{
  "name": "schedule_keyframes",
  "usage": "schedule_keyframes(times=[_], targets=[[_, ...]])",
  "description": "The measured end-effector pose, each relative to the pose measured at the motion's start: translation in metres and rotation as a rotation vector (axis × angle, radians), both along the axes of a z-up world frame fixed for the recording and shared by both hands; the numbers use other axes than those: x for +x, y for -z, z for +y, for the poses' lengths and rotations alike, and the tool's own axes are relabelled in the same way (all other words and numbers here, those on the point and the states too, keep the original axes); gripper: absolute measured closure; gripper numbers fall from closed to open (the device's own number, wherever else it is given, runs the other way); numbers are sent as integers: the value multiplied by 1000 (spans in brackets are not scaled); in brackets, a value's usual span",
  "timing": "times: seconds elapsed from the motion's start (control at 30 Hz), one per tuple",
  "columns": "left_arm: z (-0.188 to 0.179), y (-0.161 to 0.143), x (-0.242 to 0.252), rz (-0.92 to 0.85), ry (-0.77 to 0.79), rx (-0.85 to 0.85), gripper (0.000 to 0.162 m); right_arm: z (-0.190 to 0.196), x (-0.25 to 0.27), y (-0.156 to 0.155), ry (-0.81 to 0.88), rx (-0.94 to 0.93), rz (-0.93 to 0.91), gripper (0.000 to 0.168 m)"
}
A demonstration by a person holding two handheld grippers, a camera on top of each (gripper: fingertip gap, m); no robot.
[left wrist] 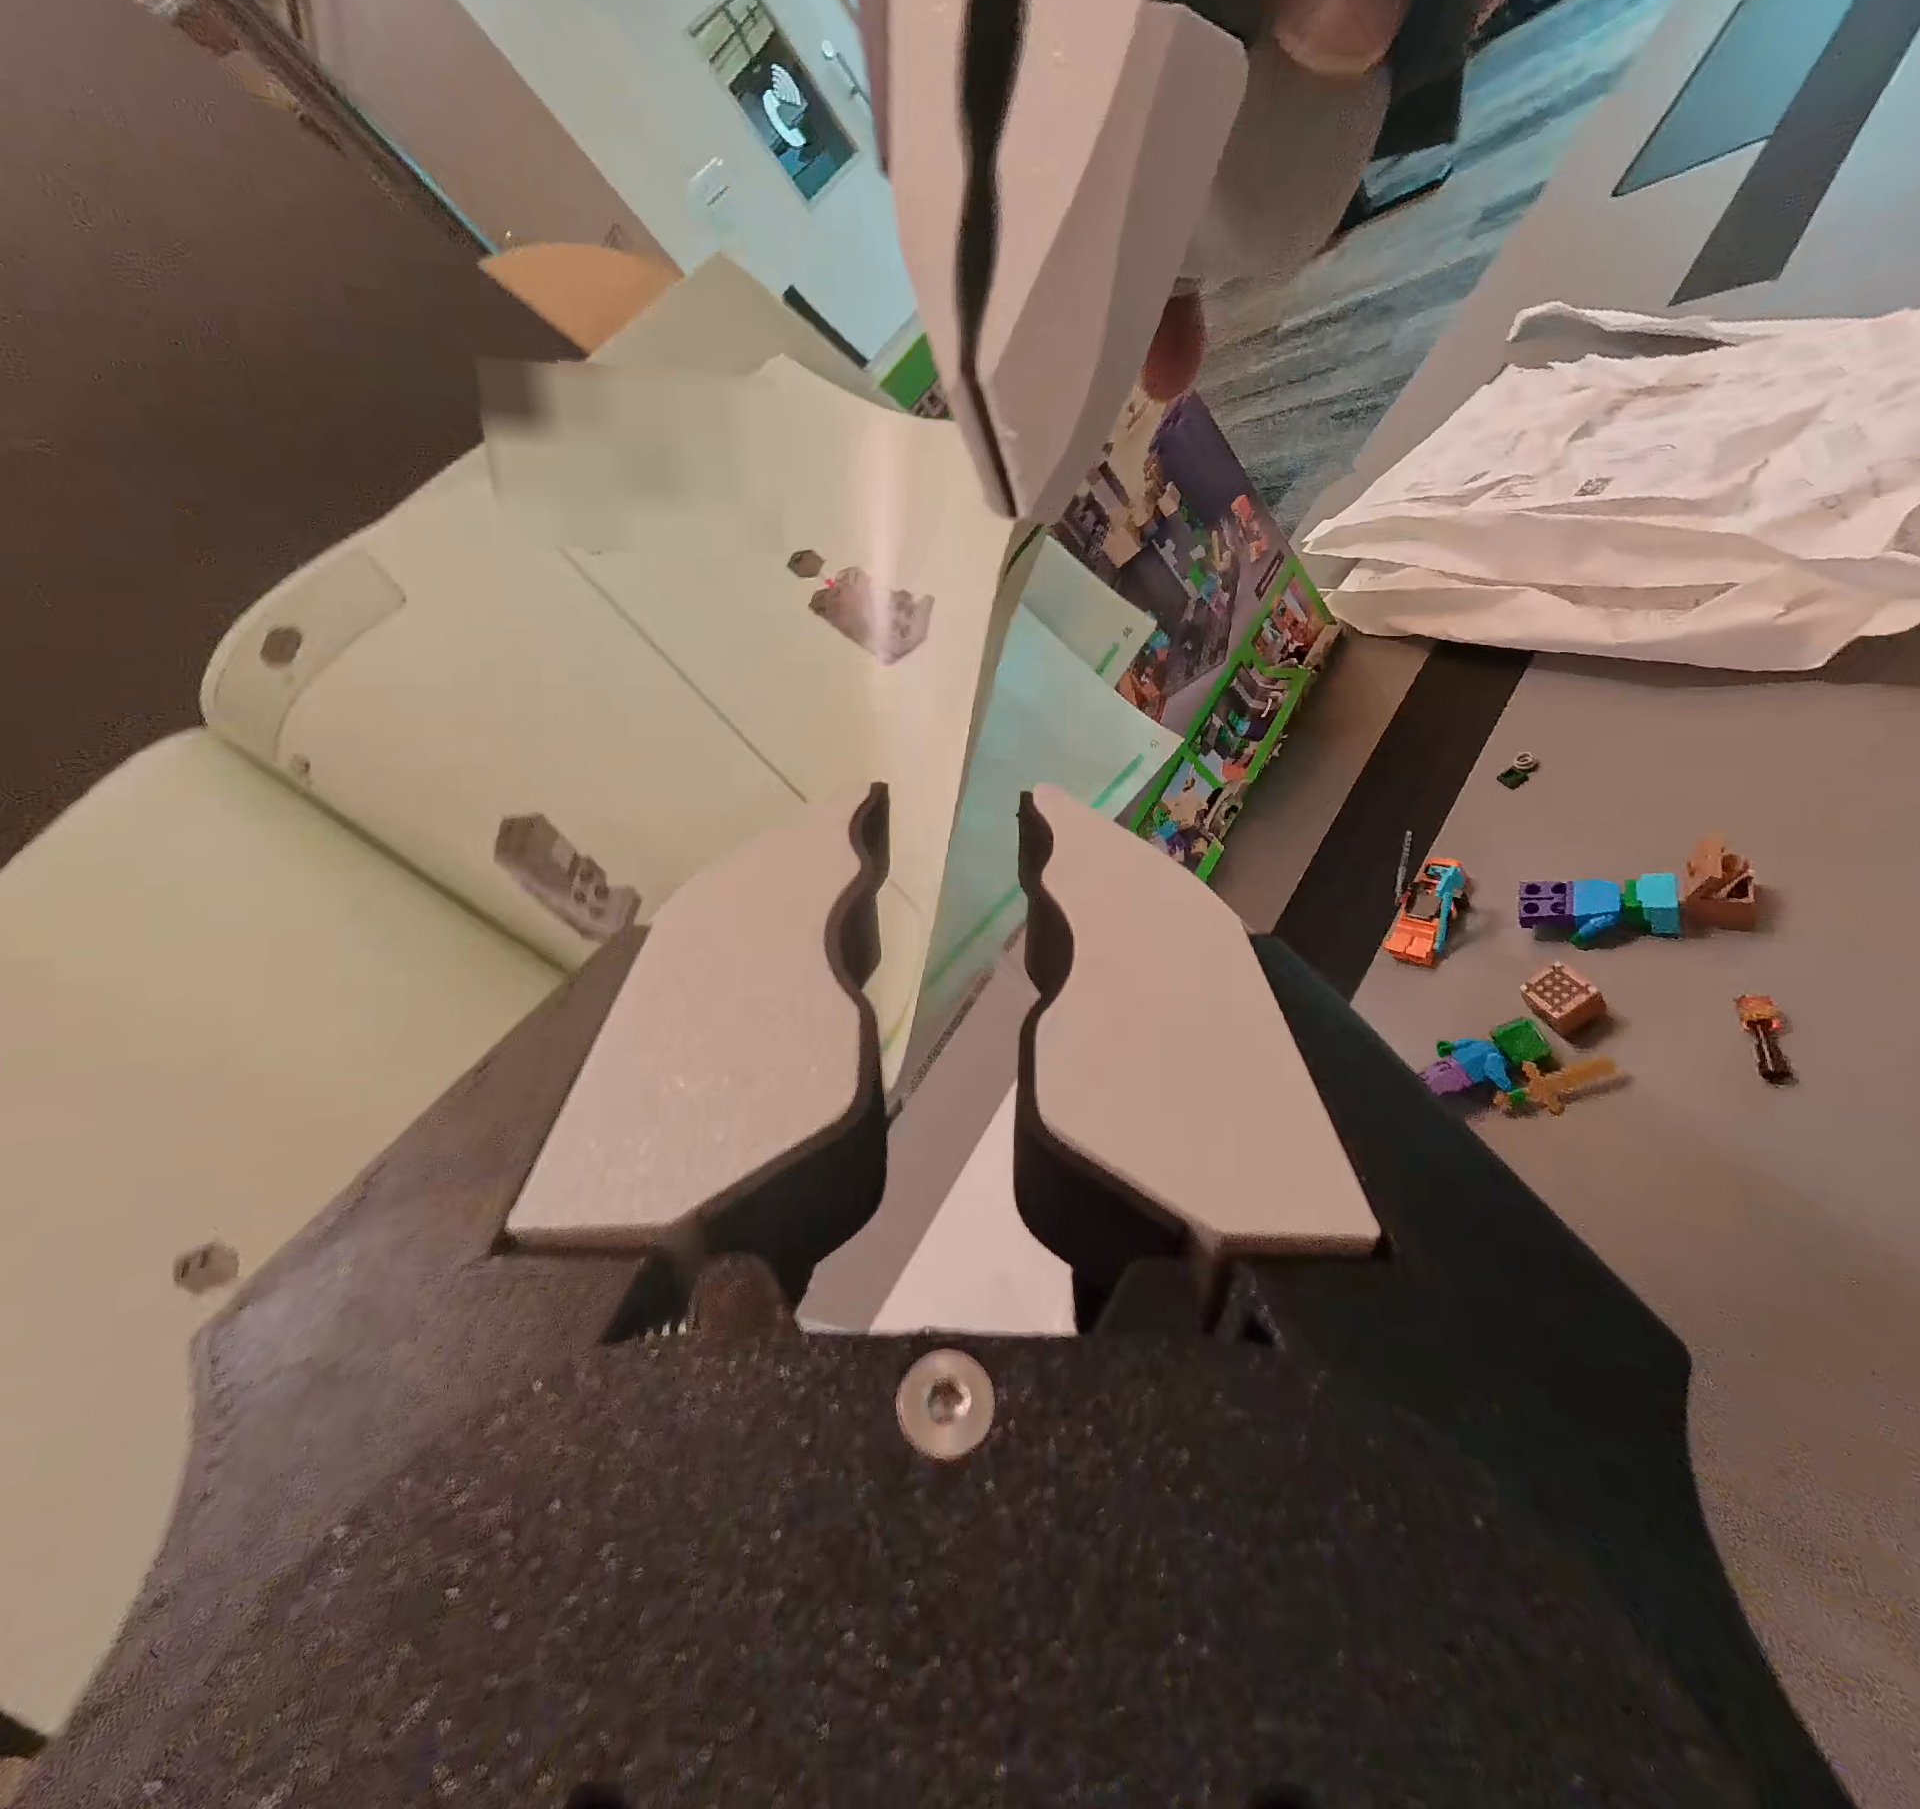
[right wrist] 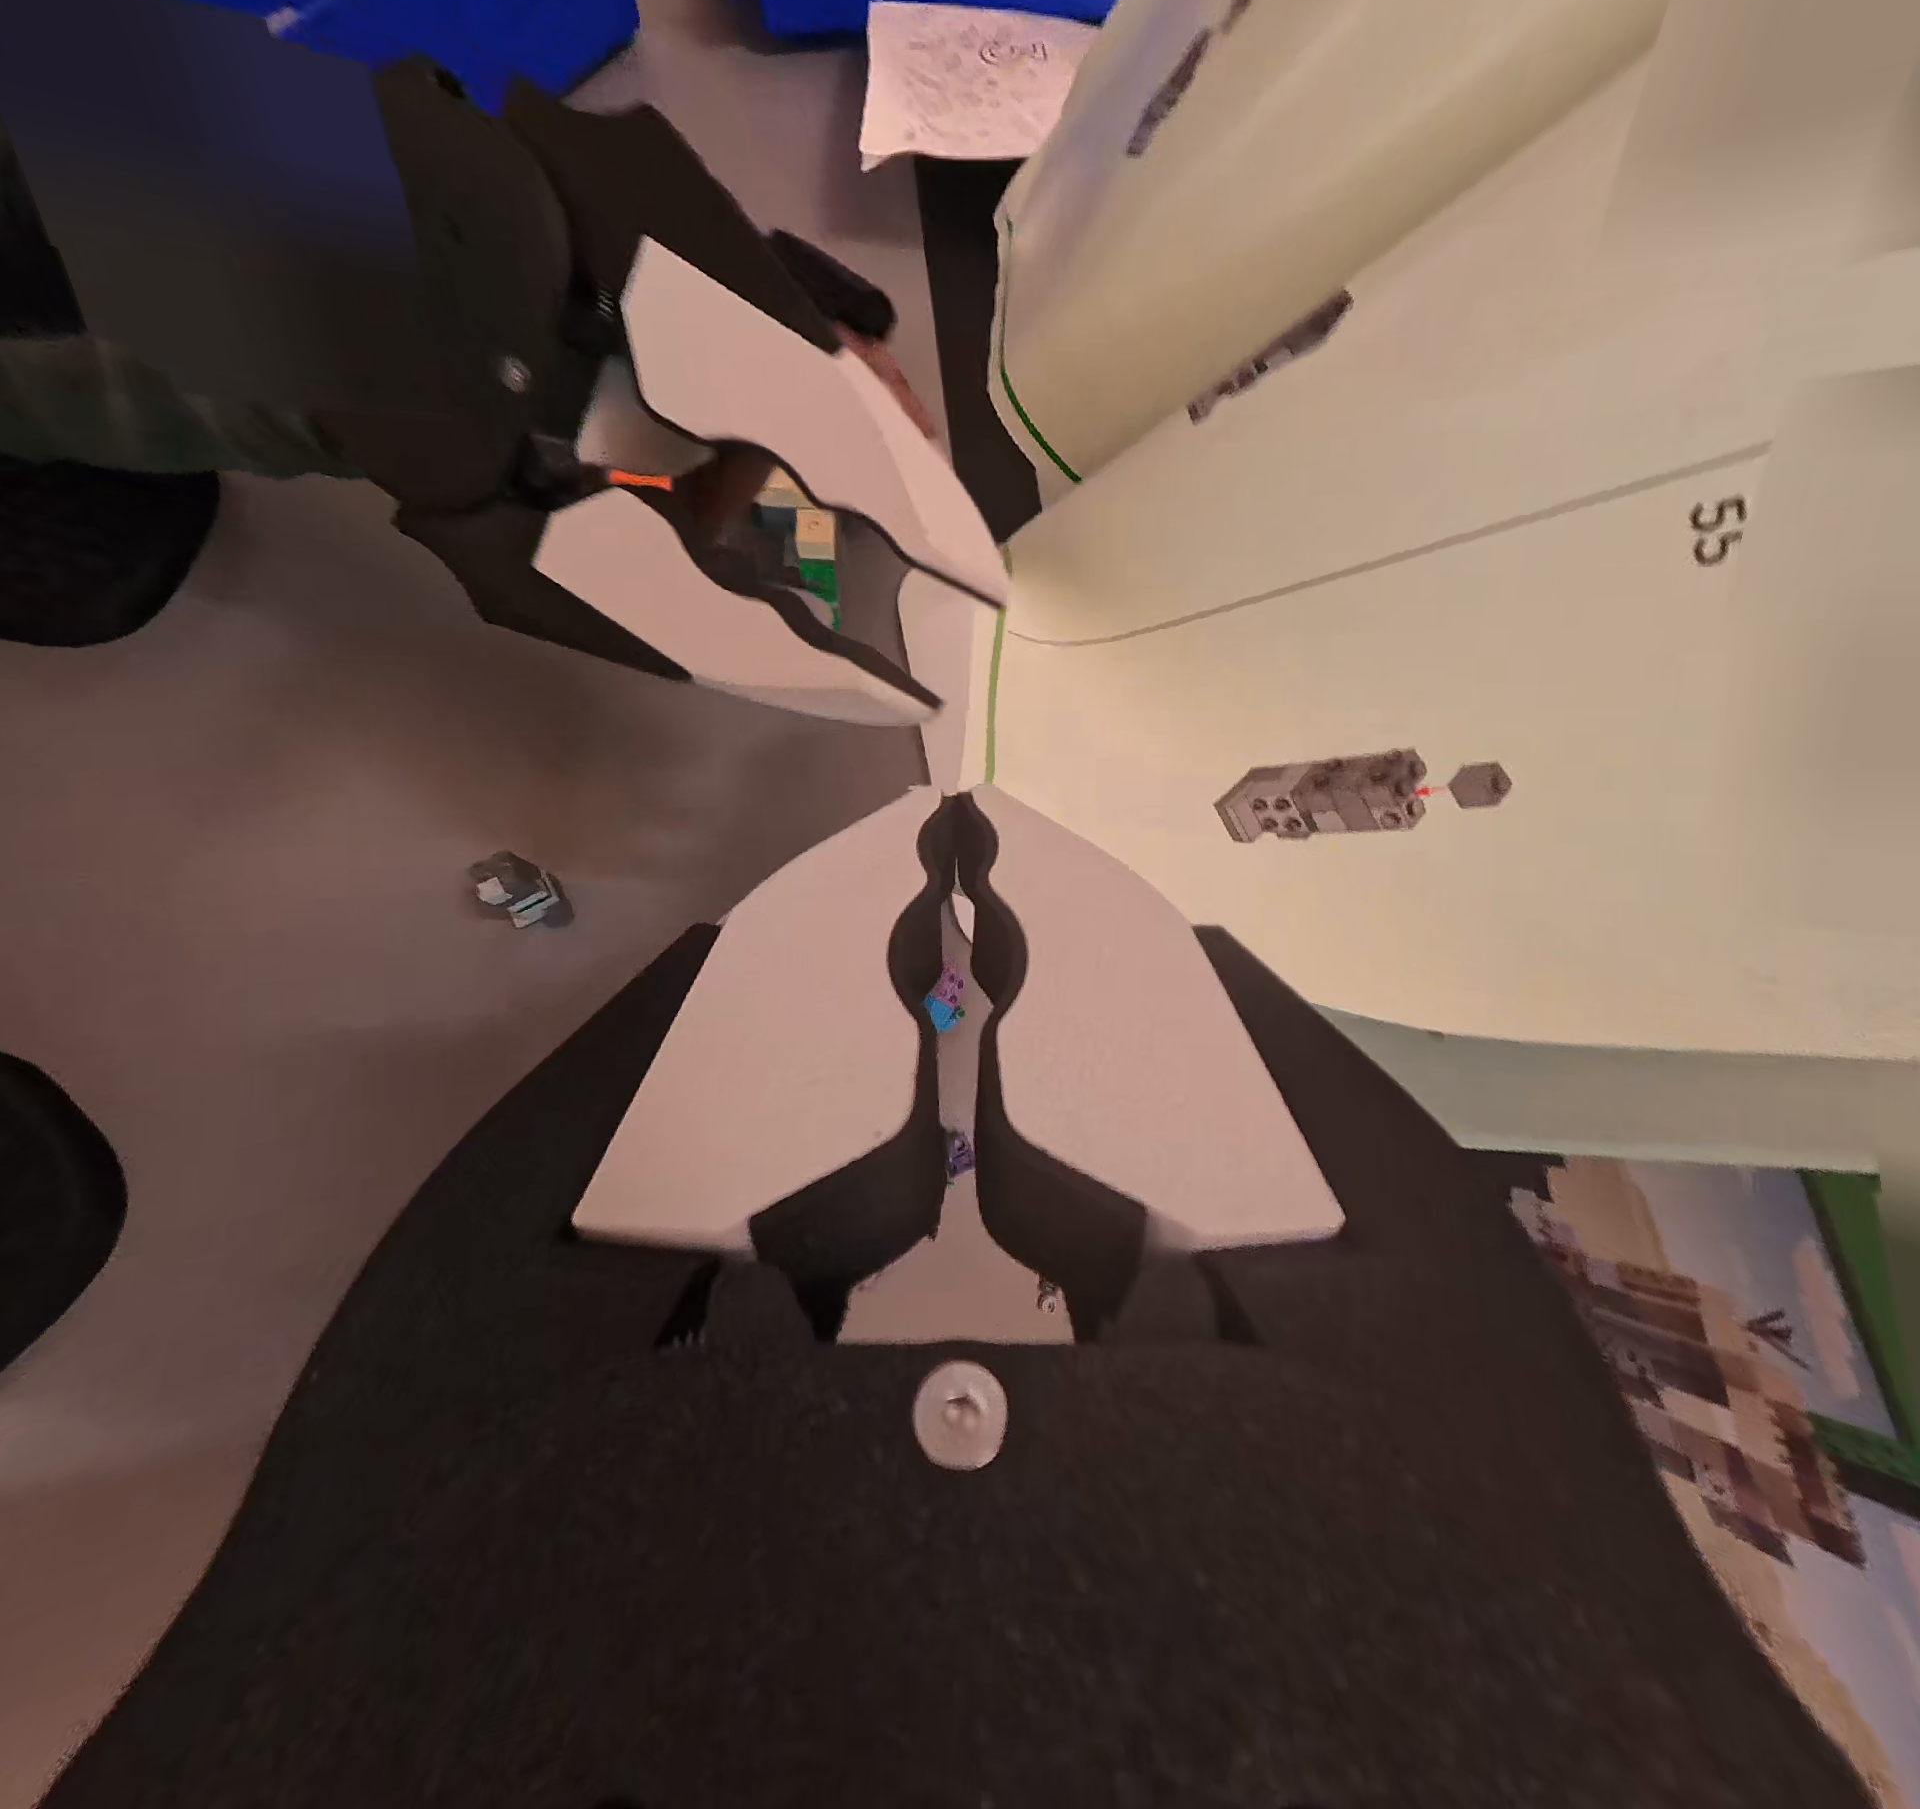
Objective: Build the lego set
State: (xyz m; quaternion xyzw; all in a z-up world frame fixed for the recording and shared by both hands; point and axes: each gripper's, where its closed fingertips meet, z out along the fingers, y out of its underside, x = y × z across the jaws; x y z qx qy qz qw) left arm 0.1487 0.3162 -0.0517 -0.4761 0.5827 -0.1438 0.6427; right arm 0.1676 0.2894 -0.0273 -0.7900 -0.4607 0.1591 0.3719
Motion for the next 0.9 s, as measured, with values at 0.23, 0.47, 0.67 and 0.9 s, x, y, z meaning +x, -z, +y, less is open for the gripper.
schedule_keyframes(times=[0.23,0.47,0.67,0.9], targets=[[-6,-6,15,4,64,-21,162,-9,-14,-15,-44,-9,24,168],[0,-6,10,-47,87,-156,162,-6,-17,-42,-28,145,216,158],[0,-8,-2,-93,100,-214,162,-5,1,-54,68,459,176,148],[-5,-13,-9,-153,76,-176,162,-6,8,-42,453,439,584,127]])
